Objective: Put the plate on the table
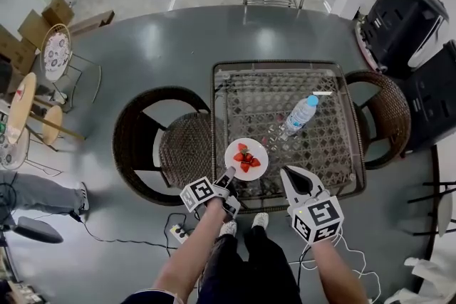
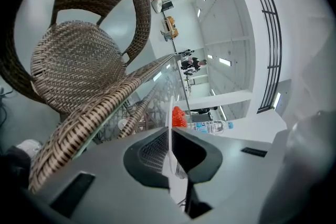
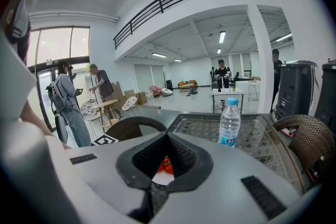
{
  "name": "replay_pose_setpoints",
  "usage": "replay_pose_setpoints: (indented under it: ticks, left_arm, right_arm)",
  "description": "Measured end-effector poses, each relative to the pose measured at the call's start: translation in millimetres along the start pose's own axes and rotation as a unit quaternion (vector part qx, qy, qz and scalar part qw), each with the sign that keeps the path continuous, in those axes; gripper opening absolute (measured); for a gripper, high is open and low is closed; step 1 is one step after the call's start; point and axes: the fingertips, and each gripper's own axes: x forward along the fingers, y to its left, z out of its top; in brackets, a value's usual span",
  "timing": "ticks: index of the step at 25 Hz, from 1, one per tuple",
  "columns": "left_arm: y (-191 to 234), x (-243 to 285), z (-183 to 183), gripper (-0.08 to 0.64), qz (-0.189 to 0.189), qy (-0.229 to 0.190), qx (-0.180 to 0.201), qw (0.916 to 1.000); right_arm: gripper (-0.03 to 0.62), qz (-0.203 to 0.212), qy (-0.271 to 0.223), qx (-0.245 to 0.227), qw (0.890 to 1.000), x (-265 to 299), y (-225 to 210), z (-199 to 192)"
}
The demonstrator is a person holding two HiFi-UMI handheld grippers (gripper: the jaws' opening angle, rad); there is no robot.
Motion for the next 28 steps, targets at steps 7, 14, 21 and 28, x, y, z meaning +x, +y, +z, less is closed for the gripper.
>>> replay_pose_setpoints:
  ticks: [7, 14, 21, 28]
  left_arm:
    - [4.3, 5.4, 0.6, 0.018, 0.011, 0.004, -0.001, 0.9999]
    - [6.8, 8.9, 1.1, 0.018, 0.036, 0.009, 0.009, 0.9993]
    - [13.7, 12.4, 2.9, 0.02, 0.088, 0.018, 0.048, 0.9949]
    - [20.0, 13.6, 4.5, 0.032, 0.154, 0.021, 0.106, 0.9822]
  right_arm:
    - [0.005, -0.001, 0.003, 0.003, 1.0, 1.8, -2.5, -0.9]
    - [0.005, -0.005, 0.004, 0.008, 1.0, 1.0, -5.7, -3.2]
    - [0.005, -0.004, 0.004, 0.016, 1.0, 4.6, -7.4, -5.4]
    - [0.005, 0.0, 0.006, 0.025, 1.0, 5.4, -9.0, -10.7]
